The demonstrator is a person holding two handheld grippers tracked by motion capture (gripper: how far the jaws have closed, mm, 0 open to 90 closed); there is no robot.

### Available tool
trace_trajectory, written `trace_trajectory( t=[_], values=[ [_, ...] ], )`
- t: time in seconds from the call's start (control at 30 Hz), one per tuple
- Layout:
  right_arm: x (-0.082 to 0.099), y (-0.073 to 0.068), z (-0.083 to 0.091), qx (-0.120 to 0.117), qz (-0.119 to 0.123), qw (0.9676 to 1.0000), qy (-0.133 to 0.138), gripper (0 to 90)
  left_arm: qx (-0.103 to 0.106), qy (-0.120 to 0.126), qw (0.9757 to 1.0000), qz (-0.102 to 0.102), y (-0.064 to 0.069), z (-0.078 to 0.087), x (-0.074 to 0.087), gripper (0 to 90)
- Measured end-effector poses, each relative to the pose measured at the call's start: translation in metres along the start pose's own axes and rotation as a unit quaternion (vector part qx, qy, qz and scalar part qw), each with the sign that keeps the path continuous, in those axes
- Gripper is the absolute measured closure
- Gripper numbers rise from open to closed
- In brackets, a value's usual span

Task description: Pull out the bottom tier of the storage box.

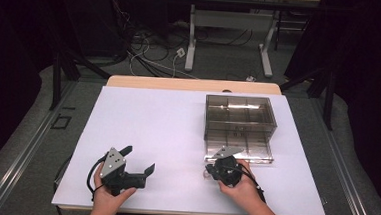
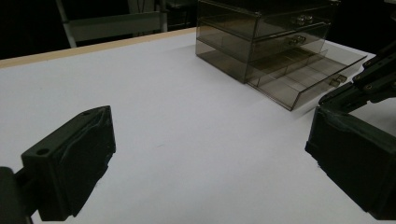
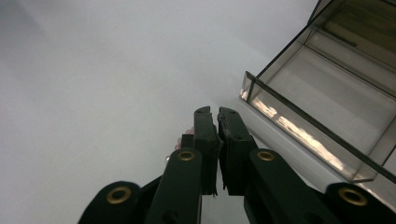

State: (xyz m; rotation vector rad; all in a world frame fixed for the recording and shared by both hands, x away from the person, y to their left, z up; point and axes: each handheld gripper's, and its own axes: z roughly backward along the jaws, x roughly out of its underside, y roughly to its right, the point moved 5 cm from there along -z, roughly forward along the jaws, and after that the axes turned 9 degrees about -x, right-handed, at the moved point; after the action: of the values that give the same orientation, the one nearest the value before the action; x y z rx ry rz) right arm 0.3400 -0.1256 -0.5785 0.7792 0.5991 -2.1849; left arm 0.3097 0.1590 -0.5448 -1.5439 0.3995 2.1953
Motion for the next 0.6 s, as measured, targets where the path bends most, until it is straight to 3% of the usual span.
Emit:
trace_trajectory(
  t=[0.6],
  values=[
    [-0.006,0.005,0.015,0.008,-0.007,0.9995,0.03,86.8,0.0,0.0,1.0,-0.001,0.0,0.0,0.0,1.4]
  ],
)
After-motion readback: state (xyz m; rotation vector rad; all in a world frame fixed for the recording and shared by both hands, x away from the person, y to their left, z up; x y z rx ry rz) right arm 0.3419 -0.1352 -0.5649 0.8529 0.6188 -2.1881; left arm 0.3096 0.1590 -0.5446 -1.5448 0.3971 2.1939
